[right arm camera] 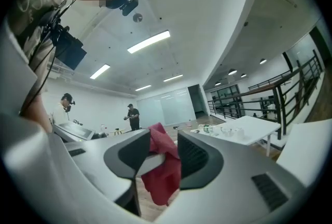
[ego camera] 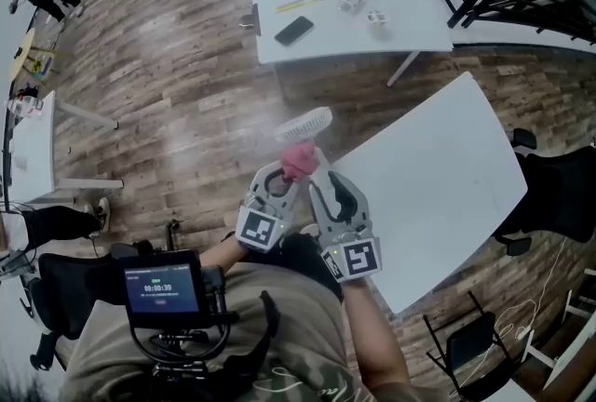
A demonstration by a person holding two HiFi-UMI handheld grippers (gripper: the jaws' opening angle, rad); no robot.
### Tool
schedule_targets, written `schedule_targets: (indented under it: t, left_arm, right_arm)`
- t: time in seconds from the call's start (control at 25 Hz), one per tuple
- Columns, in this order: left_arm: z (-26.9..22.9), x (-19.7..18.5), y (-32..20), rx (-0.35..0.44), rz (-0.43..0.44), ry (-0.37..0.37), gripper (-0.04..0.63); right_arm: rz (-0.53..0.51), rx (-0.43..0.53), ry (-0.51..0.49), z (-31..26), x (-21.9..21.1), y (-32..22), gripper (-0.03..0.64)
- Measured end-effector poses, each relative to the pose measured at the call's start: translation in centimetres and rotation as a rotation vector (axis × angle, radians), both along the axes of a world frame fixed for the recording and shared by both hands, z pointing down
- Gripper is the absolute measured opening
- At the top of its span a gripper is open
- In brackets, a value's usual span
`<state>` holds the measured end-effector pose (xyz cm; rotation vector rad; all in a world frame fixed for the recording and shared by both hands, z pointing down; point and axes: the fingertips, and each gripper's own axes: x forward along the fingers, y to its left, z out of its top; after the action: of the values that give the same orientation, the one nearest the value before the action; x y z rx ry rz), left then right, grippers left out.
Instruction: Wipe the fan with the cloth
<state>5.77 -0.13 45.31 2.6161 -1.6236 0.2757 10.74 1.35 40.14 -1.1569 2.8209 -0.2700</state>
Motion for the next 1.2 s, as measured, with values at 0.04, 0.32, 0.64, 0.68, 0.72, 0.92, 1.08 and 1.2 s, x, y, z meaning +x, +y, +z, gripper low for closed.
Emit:
schedule_targets:
  t: [0.04, 0.32, 0.64, 0.68, 0.72, 0.92, 1.08, 1.2]
  left_arm:
    - [0.0, -0.2, 0.1, 0.003, 0.001, 0.006, 0.069]
    - [-0.1, 0.1, 1.6, 0.015, 0.061, 0.036, 0.069]
    - [0.3, 2.8, 3.7, 0.064, 0.013, -0.036, 0.069]
    - [0.4, 3.1, 3.7, 0.075, -0.007, -0.058, 0.069]
    - [0.5, 3.2, 3.6, 0.081, -0.029, -0.084, 0.069]
    - [0.3, 4.5, 3.4, 0.122, -0.071, -0.236, 0.069]
    - [0.2, 4.8, 3.7, 0.102, -0.045, -0.204, 0.069]
    - [0.7, 4.6, 3.5, 0.085, -0.036, -0.142, 0.072]
  right_arm:
    - [-0.025, 0.000, 0.004, -0.2, -0.8, 0.0, 0.207]
    - [-0.130, 0.002, 0.115, 0.4, -3.4, 0.7, 0.249]
    - [-0.337, -0.051, 0.179, 2.0, -4.6, 1.8, 0.269]
    - [-0.362, -0.057, 0.183, 2.2, -4.6, 1.9, 0.268]
    - [-0.390, -0.069, 0.180, 2.3, -4.5, 2.0, 0.268]
    - [-0.480, -0.092, 0.139, 2.4, -3.2, 2.0, 0.252]
    - [-0.558, -0.048, 0.200, 1.8, -3.6, 3.1, 0.183]
    - [-0.508, -0.006, 0.198, 1.4, -4.0, 2.9, 0.069]
